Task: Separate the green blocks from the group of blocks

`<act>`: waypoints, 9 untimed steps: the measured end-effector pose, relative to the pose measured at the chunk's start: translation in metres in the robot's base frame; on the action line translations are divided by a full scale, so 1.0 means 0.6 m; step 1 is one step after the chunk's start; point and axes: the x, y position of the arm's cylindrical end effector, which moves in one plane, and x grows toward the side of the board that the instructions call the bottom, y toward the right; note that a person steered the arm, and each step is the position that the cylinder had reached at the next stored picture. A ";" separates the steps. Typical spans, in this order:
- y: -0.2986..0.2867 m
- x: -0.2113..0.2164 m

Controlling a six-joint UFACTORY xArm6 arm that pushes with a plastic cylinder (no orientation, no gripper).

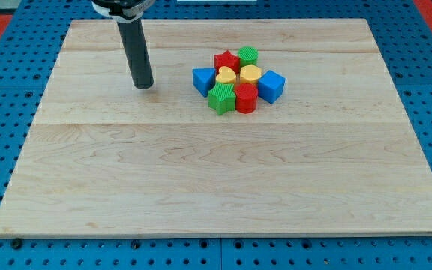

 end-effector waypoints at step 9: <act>0.305 0.203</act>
